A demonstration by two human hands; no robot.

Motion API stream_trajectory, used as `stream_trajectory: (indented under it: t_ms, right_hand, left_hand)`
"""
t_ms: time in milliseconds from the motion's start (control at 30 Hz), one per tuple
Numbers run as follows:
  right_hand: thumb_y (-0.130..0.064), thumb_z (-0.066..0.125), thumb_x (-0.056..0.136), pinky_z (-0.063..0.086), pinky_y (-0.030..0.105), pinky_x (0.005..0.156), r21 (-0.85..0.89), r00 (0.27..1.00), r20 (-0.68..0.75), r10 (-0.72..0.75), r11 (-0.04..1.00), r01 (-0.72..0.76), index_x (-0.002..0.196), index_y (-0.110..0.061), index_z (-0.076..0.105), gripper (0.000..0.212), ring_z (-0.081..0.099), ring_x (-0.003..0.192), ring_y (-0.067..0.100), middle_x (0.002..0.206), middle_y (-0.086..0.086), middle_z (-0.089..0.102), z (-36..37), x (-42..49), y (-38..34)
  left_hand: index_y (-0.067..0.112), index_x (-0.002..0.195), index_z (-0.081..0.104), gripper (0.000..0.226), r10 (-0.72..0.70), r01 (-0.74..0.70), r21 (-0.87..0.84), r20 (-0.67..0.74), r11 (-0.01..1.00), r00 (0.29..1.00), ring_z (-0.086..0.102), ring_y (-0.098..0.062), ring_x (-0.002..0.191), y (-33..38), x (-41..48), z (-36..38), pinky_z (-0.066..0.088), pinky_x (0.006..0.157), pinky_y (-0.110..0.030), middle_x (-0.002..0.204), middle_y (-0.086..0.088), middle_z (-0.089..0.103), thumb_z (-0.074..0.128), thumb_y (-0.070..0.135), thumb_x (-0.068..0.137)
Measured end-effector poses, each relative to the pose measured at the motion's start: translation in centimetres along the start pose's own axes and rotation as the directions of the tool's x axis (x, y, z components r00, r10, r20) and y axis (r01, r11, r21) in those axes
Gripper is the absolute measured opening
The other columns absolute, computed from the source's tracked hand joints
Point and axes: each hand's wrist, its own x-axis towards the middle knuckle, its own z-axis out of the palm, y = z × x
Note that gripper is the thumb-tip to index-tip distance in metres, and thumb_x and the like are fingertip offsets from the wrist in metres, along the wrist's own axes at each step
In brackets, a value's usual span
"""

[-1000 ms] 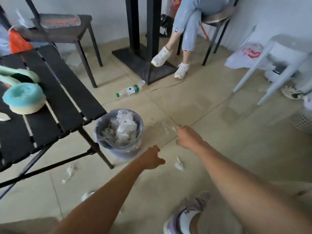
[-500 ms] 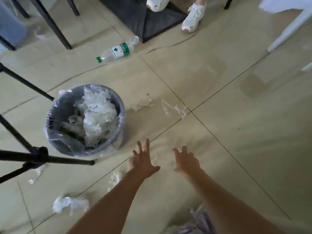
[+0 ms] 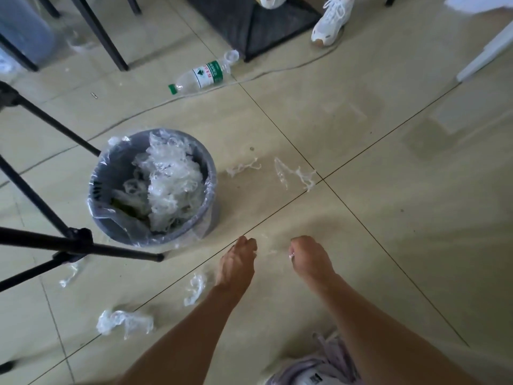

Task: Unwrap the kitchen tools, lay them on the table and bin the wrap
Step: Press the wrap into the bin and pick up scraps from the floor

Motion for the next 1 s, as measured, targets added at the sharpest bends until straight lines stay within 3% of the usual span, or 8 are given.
stream_trajectory:
  t_ms: [133,267,400,533,633,833,933,1000]
  right_hand:
    - [-0.011,0.054,0.101,0.049,0.034,0.091,0.113,0.996,-0.083,0.02,0.994,-0.01,0.114,-0.017,0.069,0.021,0.067,0.109,0.029,0.12,0.005,0.065,-3.4,-1.9,-2.1]
    - [-0.006,0.061,0.091,0.053,0.031,0.075,0.222,0.978,-0.205,0.025,0.975,0.021,0.09,-0.024,0.064,0.018,0.07,0.092,0.026,0.101,0.0,0.071,-8.1,-4.1,-4.7]
    - [0.002,0.054,0.094,0.052,0.036,0.069,0.263,0.932,-0.35,-0.092,0.946,0.192,0.1,-0.018,0.061,0.022,0.066,0.085,0.027,0.093,0.005,0.066,-13.0,-6.0,-8.7]
    - [0.005,0.05,0.092,0.052,0.037,0.07,0.265,0.885,-0.425,-0.189,0.909,0.321,0.092,-0.015,0.07,0.028,0.069,0.085,0.028,0.093,0.009,0.07,-16.8,-7.5,-14.3]
    - [0.001,0.057,0.095,0.052,0.03,0.077,0.264,0.87,-0.431,-0.241,0.888,0.377,0.103,-0.016,0.077,0.027,0.071,0.094,0.023,0.105,0.005,0.072,-17.7,-8.3,-18.3]
    - [-0.009,0.061,0.095,0.057,0.04,0.096,0.242,0.88,-0.325,-0.346,0.869,0.431,0.122,-0.019,0.073,0.031,0.07,0.112,0.021,0.125,0.0,0.072,-16.8,-7.9,-23.3]
    - [-0.01,0.061,0.094,0.057,0.037,0.093,0.236,0.898,-0.288,-0.333,0.884,0.404,0.123,-0.021,0.071,0.033,0.068,0.113,0.022,0.127,-0.001,0.071,-16.0,-7.0,-24.0]
    - [-0.011,0.06,0.095,0.055,0.035,0.089,0.233,0.915,-0.26,-0.308,0.9,0.369,0.122,-0.022,0.071,0.031,0.068,0.111,0.023,0.125,-0.001,0.071,-15.5,-6.9,-23.9]
  left_hand:
    - [0.021,0.132,0.066,0.038,0.046,-0.048,-0.076,-0.026,0.996,0.999,0.073,-0.023,0.097,2.0,-1.2,-3.0,0.053,0.077,-0.032,0.109,0.004,0.076,0.074,0.012,0.096]
    - [0.022,0.111,0.077,0.013,0.084,-0.087,-0.079,-0.047,0.993,0.995,0.07,-0.018,0.102,3.7,-2.7,-7.3,0.051,0.085,-0.03,0.11,0.006,0.075,0.072,0.019,0.099]
    - [0.021,0.107,0.077,0.011,0.094,-0.124,-0.132,-0.211,0.984,0.973,0.068,-0.018,0.099,3.8,-5.3,-13.8,0.054,0.089,-0.039,0.107,0.005,0.073,0.067,0.022,0.102]
    - [0.015,0.084,0.071,0.019,-0.01,-0.063,-0.174,-0.39,0.983,0.921,0.063,-0.018,0.076,1.4,-7.9,-20.0,0.053,0.069,-0.036,0.083,0.003,0.07,0.061,0.016,0.1]
    - [0.012,0.068,0.056,0.031,-0.117,0.009,-0.251,-0.421,0.968,0.9,0.054,-0.024,0.059,-1.3,-9.2,-23.2,0.044,0.054,-0.036,0.062,-0.001,0.056,0.057,0.012,0.1]
    - [0.017,0.076,0.058,0.024,-0.184,0.061,-0.285,-0.427,0.957,0.886,0.065,-0.023,0.072,-4.2,-9.0,-25.7,0.039,0.051,-0.023,0.079,-0.001,0.065,0.056,0.013,0.1]
    - [0.015,0.106,0.071,0.016,-0.202,0.091,-0.276,-0.407,0.957,0.891,0.068,-0.031,0.107,-4.1,-8.1,-25.5,0.053,0.079,-0.03,0.113,-0.009,0.07,0.056,0.011,0.103]
    - [0.011,0.132,0.067,0.031,-0.235,0.131,-0.284,-0.373,0.95,0.897,0.062,-0.033,0.124,-4.1,-8.1,-25.1,0.051,0.1,-0.04,0.134,-0.012,0.065,0.056,0.01,0.103]
